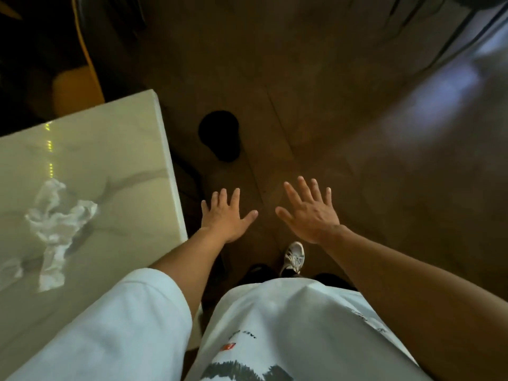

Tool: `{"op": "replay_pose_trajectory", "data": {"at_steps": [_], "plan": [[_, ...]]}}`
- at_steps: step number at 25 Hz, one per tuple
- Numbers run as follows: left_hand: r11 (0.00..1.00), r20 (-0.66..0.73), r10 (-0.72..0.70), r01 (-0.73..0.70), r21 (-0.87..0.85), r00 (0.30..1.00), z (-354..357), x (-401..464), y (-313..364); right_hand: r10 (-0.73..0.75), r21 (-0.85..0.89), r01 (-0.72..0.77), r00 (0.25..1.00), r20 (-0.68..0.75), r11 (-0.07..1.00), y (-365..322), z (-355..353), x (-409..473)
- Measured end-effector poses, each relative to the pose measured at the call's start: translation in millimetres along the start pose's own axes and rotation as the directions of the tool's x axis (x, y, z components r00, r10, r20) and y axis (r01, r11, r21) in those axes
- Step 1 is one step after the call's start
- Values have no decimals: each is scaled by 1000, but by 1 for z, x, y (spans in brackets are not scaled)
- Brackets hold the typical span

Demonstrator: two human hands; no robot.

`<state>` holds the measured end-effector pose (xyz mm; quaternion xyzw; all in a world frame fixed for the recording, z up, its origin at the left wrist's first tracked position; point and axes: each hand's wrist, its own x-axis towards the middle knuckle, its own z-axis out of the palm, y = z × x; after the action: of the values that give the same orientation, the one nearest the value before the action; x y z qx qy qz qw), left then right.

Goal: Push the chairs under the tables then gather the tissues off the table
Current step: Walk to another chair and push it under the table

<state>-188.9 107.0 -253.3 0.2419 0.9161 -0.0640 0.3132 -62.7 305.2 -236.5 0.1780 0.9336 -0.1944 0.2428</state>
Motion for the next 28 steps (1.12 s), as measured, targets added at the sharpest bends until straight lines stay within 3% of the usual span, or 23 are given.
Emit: {"op": "replay_pose_trajectory", "data": {"at_steps": [5,9,14,21,28], "plan": [[999,-68,30,-29,19,997,-50,59,61,67,-52,-62,993,94,997,56,-45,67],[1000,0,-20,20,5,1000,-86,119,72,26,-58,-19,991,128,998,69,-87,133],[1000,-3,-2,2,-4,1000,-146,222,70,33,-56,-27,994,101,998,78,-152,234],[988,-48,7,-14,-152,999,-265,378,73,107,-186,-91,992,74,978,85,-290,390],[969,-101,-194,175,-172,976,-351,467,26,-119,-247,133,990,72,960,23,-368,537]]}}
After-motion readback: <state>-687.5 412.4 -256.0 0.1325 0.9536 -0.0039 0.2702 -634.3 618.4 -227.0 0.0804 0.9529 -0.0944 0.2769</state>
